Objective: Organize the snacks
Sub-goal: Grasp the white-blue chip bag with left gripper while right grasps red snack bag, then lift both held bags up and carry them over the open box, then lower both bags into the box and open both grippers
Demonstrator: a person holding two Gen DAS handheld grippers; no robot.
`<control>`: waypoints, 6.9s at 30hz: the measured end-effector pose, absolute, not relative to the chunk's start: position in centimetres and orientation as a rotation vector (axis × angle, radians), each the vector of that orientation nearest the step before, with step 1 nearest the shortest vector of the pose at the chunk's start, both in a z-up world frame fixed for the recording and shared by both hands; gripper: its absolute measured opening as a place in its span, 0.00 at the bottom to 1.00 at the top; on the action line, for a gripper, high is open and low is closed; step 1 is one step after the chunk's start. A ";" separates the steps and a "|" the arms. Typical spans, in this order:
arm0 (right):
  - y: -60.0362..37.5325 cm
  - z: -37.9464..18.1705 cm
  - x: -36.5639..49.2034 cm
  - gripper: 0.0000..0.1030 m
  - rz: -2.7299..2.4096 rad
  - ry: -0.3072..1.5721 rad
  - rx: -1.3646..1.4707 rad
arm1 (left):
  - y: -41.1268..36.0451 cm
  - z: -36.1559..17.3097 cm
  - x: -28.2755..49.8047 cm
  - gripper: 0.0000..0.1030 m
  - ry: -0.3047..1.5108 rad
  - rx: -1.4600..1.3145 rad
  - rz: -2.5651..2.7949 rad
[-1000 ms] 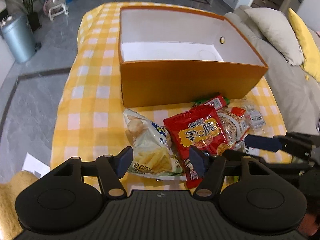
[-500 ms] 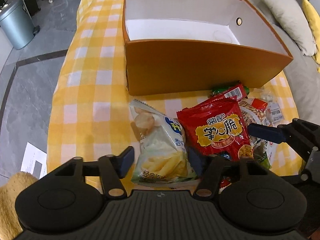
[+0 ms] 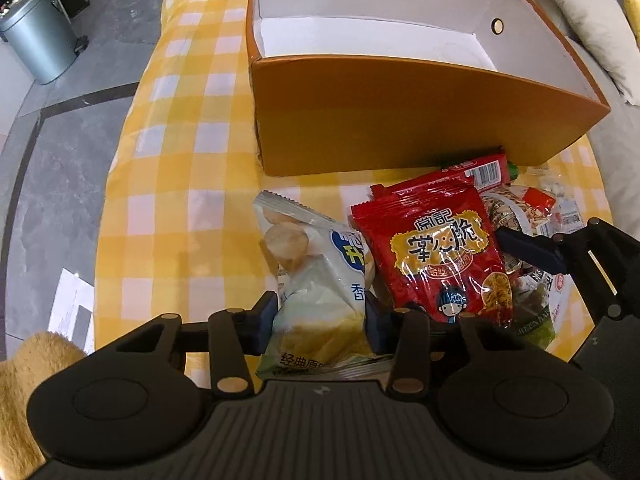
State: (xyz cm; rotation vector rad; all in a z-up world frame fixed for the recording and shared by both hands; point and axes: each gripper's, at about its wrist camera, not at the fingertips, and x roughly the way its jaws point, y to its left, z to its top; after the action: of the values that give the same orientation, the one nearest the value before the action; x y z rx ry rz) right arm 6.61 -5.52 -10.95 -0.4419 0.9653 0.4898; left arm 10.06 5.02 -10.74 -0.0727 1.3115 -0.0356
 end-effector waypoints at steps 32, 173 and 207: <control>-14.7 -2.4 6.7 0.00 0.405 0.872 -0.059 | 4.9 -3.4 7.9 0.45 1.090 -0.036 0.061; -16.2 -5.7 28.1 0.16 0.429 1.334 0.034 | 1.0 -6.2 24.8 0.44 1.284 0.201 -0.120; -14.1 -4.0 24.4 0.61 0.257 1.154 -0.289 | -0.8 -1.4 19.8 0.76 0.996 0.399 -0.023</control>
State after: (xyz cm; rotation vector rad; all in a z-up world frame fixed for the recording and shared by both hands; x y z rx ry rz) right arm 24.44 -14.12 -4.00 -0.2889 1.1542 0.2571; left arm 19.80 -0.82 -1.38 0.3988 0.9958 -0.0232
